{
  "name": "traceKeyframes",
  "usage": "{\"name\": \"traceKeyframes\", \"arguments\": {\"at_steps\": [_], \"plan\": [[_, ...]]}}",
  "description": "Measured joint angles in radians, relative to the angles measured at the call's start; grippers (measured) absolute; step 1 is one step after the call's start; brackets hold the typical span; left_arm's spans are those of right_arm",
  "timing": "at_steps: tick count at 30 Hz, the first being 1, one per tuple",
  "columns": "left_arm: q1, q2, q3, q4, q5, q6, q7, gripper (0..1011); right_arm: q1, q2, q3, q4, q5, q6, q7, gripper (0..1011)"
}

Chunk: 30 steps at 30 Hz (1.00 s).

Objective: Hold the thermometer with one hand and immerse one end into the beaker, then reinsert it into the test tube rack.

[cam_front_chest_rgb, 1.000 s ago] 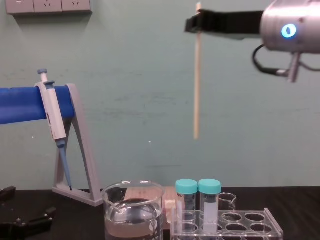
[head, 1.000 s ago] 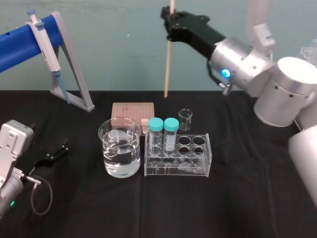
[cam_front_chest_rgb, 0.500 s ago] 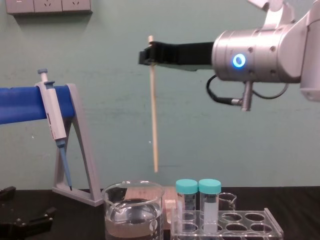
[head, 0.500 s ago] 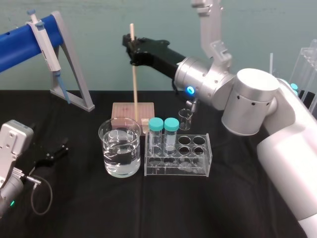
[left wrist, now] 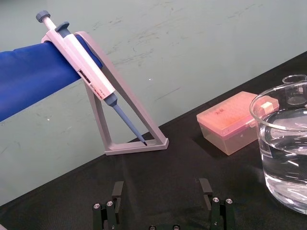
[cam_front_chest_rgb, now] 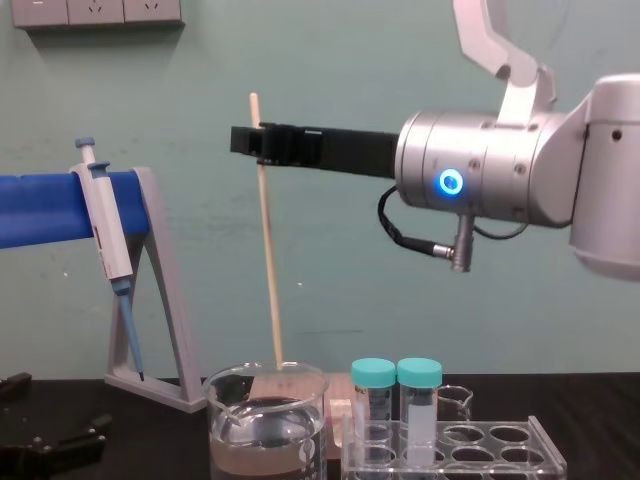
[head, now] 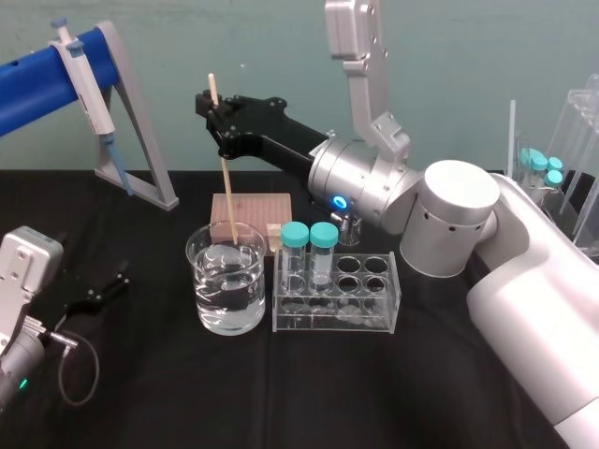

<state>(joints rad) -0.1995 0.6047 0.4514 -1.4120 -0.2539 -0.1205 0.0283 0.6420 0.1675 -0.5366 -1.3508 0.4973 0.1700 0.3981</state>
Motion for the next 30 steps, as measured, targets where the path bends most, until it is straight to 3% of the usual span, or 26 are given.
{"name": "traceKeyframes", "arguments": {"at_steps": [10, 30], "plan": [[0.000, 0.000, 0.000, 0.000, 0.000, 0.000, 0.000, 1004, 0.006, -0.018, -0.011, 0.085, -0.031, -0.117, 0.040, 53], [0.000, 0.000, 0.000, 0.000, 0.000, 0.000, 0.000, 1004, 0.012, -0.060, -0.007, 0.190, -0.043, -0.163, 0.075, 53]]}}
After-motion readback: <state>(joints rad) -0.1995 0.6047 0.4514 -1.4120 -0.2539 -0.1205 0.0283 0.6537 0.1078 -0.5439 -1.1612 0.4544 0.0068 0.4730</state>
